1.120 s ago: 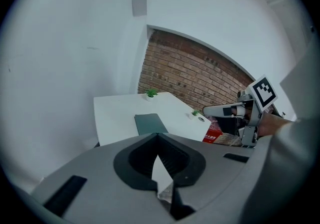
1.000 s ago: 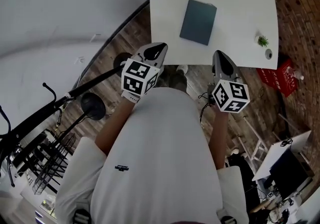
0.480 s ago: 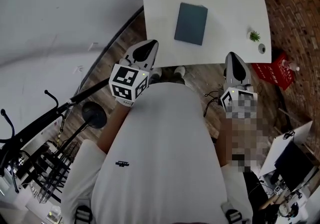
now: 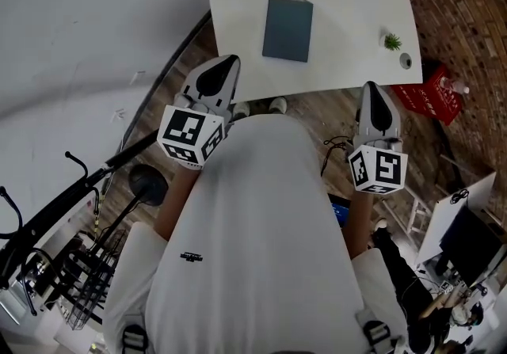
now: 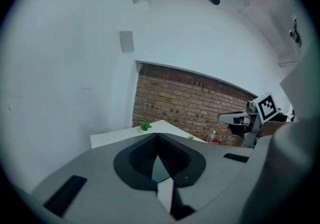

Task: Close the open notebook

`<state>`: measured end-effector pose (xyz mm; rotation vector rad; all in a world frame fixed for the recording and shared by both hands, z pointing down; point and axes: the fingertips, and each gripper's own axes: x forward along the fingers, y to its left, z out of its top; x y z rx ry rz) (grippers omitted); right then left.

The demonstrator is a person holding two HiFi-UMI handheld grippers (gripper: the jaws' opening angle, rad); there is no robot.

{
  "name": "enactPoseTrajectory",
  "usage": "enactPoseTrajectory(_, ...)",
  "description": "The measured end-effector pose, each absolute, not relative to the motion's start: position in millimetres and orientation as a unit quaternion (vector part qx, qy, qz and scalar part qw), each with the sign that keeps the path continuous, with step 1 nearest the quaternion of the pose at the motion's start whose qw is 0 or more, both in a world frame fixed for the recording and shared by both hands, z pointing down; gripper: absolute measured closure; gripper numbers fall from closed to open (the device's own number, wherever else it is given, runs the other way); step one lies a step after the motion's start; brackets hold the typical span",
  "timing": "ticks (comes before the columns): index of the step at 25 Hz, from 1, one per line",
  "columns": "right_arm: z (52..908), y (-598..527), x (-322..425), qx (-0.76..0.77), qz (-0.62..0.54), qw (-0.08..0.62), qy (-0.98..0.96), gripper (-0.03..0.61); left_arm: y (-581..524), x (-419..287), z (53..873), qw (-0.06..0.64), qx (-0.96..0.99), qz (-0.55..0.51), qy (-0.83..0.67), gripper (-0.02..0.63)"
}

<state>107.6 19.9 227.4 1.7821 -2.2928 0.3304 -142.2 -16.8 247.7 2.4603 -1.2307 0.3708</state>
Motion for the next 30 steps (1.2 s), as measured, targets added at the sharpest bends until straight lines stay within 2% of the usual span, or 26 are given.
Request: enactPoseTrajectory(30, 224.1, 13.6, 83.6, 0.576, 0.130, 0.092, -0.801, 0.580, -8.8, -130.1, 238.6, 0.179, 0.879, 0.117, -0.425, 0.604)
